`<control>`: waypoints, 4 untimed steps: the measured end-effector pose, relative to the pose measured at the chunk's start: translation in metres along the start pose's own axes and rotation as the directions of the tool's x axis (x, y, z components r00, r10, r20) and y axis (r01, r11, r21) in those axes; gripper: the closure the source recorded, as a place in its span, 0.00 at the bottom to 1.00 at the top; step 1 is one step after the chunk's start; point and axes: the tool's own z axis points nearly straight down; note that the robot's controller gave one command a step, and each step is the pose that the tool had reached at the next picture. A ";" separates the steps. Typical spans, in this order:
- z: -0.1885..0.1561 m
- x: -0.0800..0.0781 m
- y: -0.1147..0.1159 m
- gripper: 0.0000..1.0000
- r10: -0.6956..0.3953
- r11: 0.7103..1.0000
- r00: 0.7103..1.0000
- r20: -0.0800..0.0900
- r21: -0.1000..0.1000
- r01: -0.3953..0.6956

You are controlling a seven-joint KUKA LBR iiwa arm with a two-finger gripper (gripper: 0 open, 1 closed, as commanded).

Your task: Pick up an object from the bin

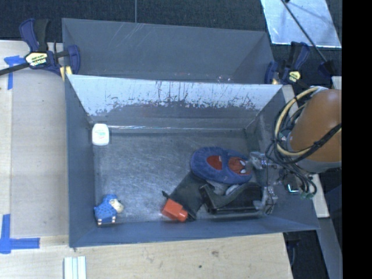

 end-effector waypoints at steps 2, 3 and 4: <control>0.052 -0.026 0.006 1.00 -0.307 0.952 0.952 -0.001 0.007 0.307; -0.100 -0.019 0.010 1.00 -0.318 0.948 0.948 0.016 0.008 0.318; -0.096 -0.017 0.010 0.00 -0.317 0.949 0.948 0.008 0.003 0.317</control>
Offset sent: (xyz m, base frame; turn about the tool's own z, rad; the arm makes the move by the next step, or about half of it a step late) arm 0.0224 0.0097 -0.0619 -0.3116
